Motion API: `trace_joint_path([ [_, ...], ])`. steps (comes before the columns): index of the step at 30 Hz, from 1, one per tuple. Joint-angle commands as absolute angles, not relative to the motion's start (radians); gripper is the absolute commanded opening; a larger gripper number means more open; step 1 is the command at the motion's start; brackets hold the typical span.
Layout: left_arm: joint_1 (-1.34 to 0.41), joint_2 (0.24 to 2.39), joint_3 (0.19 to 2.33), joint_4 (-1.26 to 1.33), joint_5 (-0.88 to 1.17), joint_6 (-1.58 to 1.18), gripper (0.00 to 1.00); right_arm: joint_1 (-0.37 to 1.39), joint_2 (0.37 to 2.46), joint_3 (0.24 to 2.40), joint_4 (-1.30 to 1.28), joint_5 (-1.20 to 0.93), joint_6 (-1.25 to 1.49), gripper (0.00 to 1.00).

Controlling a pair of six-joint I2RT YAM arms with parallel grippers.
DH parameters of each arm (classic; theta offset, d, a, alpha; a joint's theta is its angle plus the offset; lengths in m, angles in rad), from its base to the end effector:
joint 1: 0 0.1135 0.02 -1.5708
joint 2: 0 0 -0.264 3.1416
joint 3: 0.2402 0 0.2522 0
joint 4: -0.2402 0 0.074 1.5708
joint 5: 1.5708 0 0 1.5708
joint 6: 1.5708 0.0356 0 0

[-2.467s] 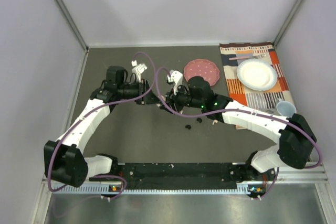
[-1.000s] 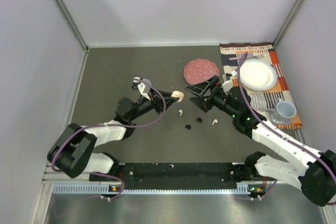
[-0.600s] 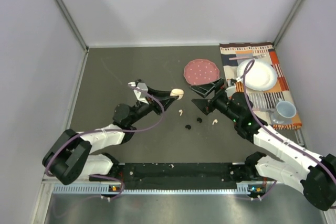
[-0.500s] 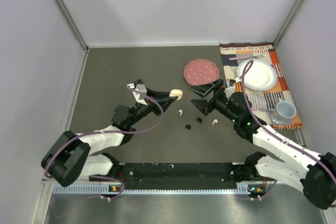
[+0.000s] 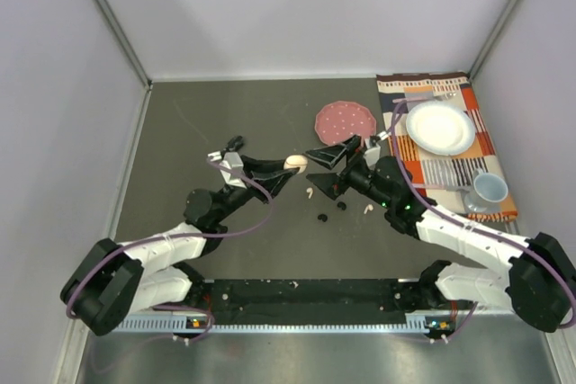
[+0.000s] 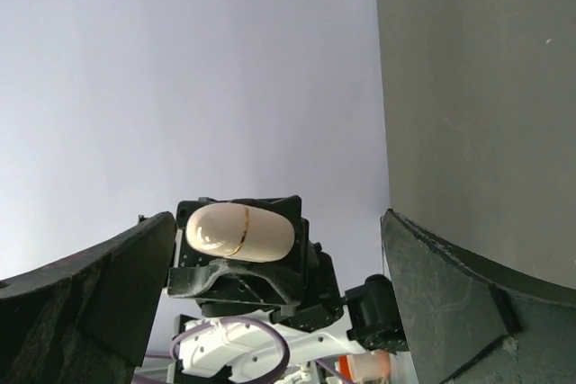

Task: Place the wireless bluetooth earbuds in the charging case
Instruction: Pass from the left arm to the right

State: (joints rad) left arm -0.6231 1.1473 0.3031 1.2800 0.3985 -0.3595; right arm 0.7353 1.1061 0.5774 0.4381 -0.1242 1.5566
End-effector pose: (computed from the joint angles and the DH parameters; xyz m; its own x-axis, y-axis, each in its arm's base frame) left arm 0.1673 -0.1372 0.2560 0.0312 -0.4217 -0.9062 0.8915 0.4218 -0.1656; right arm 0.1842 0.1725 0.2679 -0.7580 0.6522 -0.0029 0.0563 0.0700 0.9960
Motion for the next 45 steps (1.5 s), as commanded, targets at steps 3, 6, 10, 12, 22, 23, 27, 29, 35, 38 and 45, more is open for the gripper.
trace_joint_path([
  [3, -0.629, 1.100, 0.288, 1.539, 0.382, -0.321, 0.00, 0.765, 1.152, 0.606, 0.590, -0.117, 1.621, 0.95],
  [6, -0.629, 1.106, 0.282, 1.539, 0.383, -0.321, 0.00, 0.776, 1.175, 0.611, 0.632, -0.126, 1.631, 0.92],
  [10, -0.629, 1.112, 0.276, 1.534, 0.380, -0.311, 0.00, 0.785, 1.195, 0.612, 0.675, -0.133, 1.646, 0.87],
  [12, -0.629, 1.114, 0.278, 1.528, 0.382, -0.307, 0.00, 0.788, 1.198, 0.609, 0.693, -0.132, 1.654, 0.84],
  [22, -0.632, 1.127, 0.285, 1.511, 0.368, -0.298, 0.00, 0.788, 1.230, 0.606, 0.756, -0.172, 1.704, 0.68],
  [23, -0.632, 1.129, 0.287, 1.509, 0.367, -0.298, 0.00, 0.788, 1.235, 0.612, 0.758, -0.181, 1.707, 0.65],
  [27, -0.632, 1.137, 0.293, 1.499, 0.367, -0.295, 0.00, 0.788, 1.249, 0.611, 0.776, -0.189, 1.718, 0.60],
  [29, -0.634, 1.141, 0.295, 1.499, 0.367, -0.295, 0.00, 0.788, 1.253, 0.606, 0.791, -0.190, 1.723, 0.56],
  [35, -0.635, 1.152, 0.302, 1.491, 0.370, -0.296, 0.00, 0.788, 1.259, 0.601, 0.825, -0.193, 1.723, 0.43],
  [38, -0.635, 1.155, 0.310, 1.480, 0.374, -0.299, 0.00, 0.788, 1.258, 0.606, 0.836, -0.196, 1.706, 0.33],
  [45, -0.635, 1.131, 0.365, 1.335, 0.413, -0.305, 0.15, 0.790, 1.218, 0.652, 0.714, -0.198, 1.586, 0.27],
])
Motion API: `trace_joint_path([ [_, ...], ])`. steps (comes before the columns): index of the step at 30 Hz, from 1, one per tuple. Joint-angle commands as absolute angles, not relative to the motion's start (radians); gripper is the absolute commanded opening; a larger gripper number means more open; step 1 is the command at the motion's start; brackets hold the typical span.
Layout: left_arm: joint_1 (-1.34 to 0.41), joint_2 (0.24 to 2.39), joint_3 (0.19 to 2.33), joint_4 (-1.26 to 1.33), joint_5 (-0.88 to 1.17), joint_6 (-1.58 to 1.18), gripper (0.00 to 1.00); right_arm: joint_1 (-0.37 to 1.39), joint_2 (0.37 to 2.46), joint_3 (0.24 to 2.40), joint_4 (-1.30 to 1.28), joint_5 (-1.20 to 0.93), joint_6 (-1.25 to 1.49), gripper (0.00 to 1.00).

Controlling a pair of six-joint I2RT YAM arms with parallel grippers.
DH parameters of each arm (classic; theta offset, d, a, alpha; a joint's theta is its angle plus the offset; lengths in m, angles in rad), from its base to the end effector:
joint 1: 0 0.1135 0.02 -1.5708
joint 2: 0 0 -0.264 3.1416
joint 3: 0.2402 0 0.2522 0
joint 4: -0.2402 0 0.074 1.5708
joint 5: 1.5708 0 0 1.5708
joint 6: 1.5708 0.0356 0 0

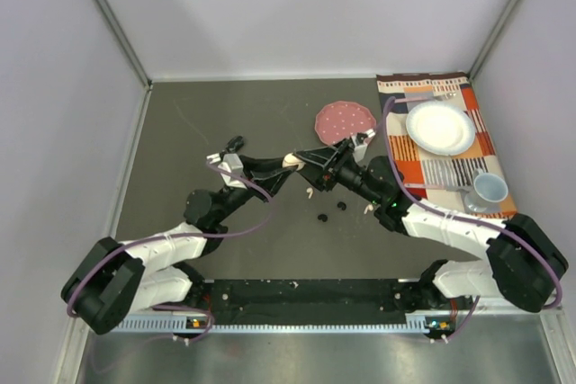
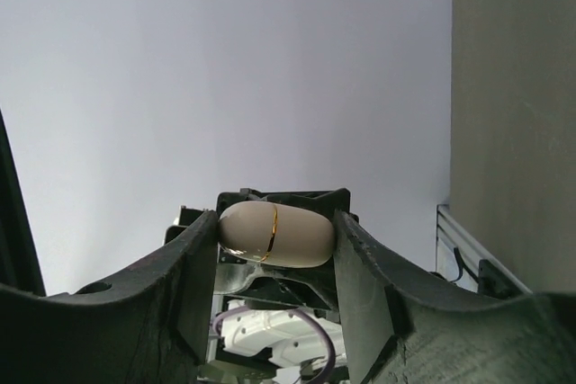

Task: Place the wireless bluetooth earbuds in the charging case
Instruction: Pass from the left arm to the right

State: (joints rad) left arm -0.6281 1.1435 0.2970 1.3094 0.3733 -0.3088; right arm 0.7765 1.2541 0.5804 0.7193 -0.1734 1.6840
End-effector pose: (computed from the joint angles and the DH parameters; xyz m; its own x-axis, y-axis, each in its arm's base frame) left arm 0.1653 -0.1361 0.2579 0.0977 -0.4207 -0.9019 0.8826 0.4554 -0.1168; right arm 0.1923 0.1975 0.2634 -0.8117 0.5746 0.1050 0.0596 -0.0975 0.9935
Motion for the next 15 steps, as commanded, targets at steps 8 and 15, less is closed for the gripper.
trace_joint_path([
  [8, -0.635, 1.106, 0.377, 1.243, 0.426, -0.293, 0.35, 0.788, 1.143, 0.703, 0.497, -0.137, 1.425, 0.24],
  [15, -0.635, 1.127, 0.408, 1.203, 0.460, -0.313, 0.38, 0.788, 1.138, 0.721, 0.462, -0.140, 1.374, 0.24],
])
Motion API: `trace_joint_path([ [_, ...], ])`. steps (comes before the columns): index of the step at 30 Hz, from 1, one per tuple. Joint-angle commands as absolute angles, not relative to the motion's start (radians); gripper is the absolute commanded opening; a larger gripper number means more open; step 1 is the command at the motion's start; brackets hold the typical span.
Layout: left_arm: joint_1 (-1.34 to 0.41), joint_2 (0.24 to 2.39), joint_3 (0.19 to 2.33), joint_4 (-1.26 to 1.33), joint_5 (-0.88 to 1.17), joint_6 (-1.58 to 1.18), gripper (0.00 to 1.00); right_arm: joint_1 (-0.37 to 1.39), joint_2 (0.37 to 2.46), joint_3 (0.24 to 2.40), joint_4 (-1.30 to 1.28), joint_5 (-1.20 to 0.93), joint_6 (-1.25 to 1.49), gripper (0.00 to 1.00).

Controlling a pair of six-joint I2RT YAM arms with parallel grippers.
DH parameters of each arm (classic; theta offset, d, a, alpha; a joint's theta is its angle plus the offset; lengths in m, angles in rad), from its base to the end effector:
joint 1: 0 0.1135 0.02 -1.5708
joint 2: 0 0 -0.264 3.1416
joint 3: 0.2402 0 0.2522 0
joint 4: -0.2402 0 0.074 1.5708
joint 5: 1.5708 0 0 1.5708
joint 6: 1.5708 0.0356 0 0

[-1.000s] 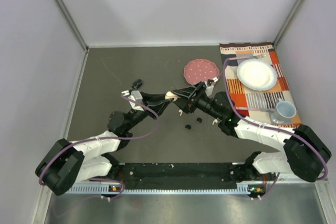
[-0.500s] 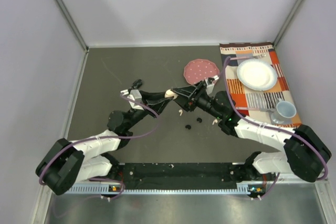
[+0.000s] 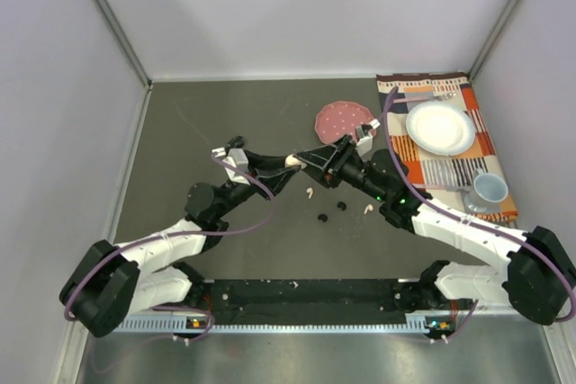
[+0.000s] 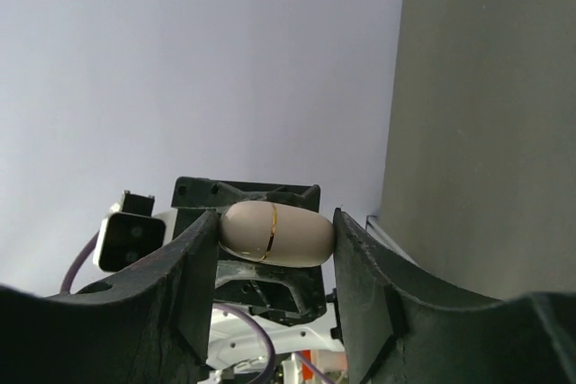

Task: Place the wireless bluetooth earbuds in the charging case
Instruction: Pass from the left arm to the right, then pass from the right arm to the left

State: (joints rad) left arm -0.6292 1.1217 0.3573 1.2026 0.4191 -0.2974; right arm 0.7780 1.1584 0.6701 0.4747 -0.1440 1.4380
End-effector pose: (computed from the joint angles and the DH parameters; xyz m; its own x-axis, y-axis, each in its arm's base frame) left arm 0.1695 -0.1413 0.2703 0.0832 -0.3916 -0.9164 0.8993 0.4256 -0.1003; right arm 0.1872 0.1917 0.2920 -0.7911 0.5977 -0.1305 -0.0959 0.0895 0.9914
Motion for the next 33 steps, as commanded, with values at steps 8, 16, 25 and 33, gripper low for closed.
trace_joint_path([
  [8, -0.635, 1.138, 0.405, 1.204, 0.472, -0.313, 0.48, 0.788, 1.144, 0.686, 0.551, -0.140, 1.402, 0.20],
  [16, -0.635, 1.138, 0.396, 1.226, 0.471, -0.308, 0.54, 0.788, 1.131, 0.686, 0.545, -0.138, 1.405, 0.20],
  [25, -0.638, 1.161, 0.356, 1.328, 0.422, -0.313, 0.26, 0.788, 1.144, 0.672, 0.594, -0.164, 1.440, 0.20],
  [33, -0.643, 1.183, 0.347, 1.382, 0.411, -0.322, 0.26, 0.788, 1.154, 0.663, 0.610, -0.176, 1.456, 0.20],
])
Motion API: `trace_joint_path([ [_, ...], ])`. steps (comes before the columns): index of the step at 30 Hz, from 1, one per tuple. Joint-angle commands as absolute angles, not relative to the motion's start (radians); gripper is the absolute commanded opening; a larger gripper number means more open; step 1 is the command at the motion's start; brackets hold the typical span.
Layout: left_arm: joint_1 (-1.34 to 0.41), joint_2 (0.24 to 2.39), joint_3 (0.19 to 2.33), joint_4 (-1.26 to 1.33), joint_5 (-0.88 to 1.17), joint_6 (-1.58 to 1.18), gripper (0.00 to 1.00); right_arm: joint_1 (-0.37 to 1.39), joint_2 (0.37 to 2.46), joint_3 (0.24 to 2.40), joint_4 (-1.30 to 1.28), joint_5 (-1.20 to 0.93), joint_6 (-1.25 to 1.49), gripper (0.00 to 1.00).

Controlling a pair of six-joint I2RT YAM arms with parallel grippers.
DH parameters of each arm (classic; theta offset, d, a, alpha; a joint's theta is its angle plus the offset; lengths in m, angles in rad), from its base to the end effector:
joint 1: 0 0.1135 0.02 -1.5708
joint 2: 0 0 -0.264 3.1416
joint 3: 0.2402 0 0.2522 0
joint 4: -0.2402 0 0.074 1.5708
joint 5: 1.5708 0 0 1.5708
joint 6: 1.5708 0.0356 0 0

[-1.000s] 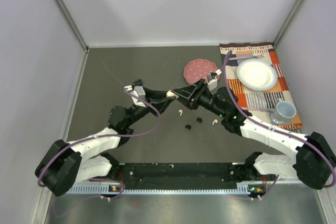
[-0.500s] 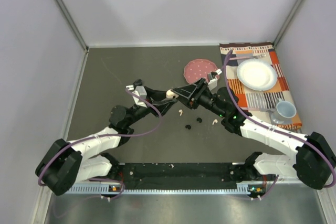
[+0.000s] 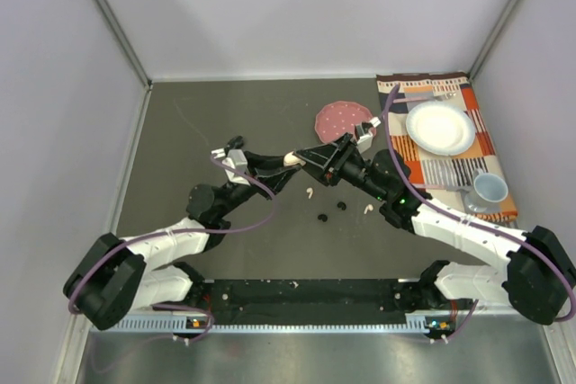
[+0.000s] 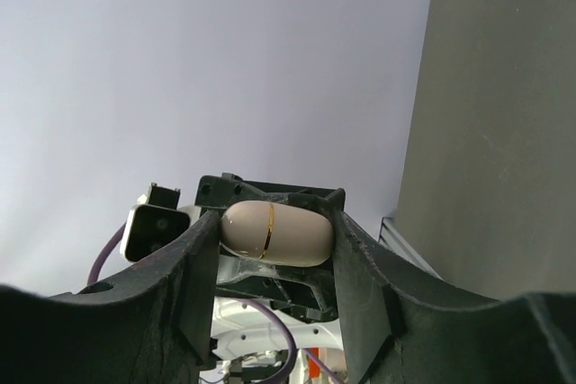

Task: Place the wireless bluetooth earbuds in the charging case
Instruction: Pass from the right arm to the left, then open the charging case.

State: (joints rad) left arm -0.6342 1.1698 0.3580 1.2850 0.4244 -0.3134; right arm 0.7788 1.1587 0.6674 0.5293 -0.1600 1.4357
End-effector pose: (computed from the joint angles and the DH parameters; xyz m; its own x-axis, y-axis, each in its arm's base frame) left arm 0.1716 -0.1444 0.2686 0.0917 -0.4162 -0.9046 0.9077 0.4085 -0.0959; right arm 0.1865 0.1920 0.2969 -0.7958 0.5891 -0.1406 -0.1355 0.0531 0.9894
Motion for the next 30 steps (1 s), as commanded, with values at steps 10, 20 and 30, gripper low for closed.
trace_joint_path([
  [10, -0.652, 1.216, 0.311, 1.499, 0.390, -0.305, 0.00, 0.788, 1.157, 0.647, 0.636, -0.184, 1.442, 0.36],
  [20, -0.653, 1.253, 0.290, 1.601, 0.426, -0.318, 0.00, 0.772, 0.995, 0.695, 0.432, -0.106, 1.151, 0.97],
  [30, -0.653, 1.215, 0.298, 1.643, 0.518, -0.325, 0.00, 0.770, 0.815, 0.847, -0.044, -0.023, 0.614, 0.99],
])
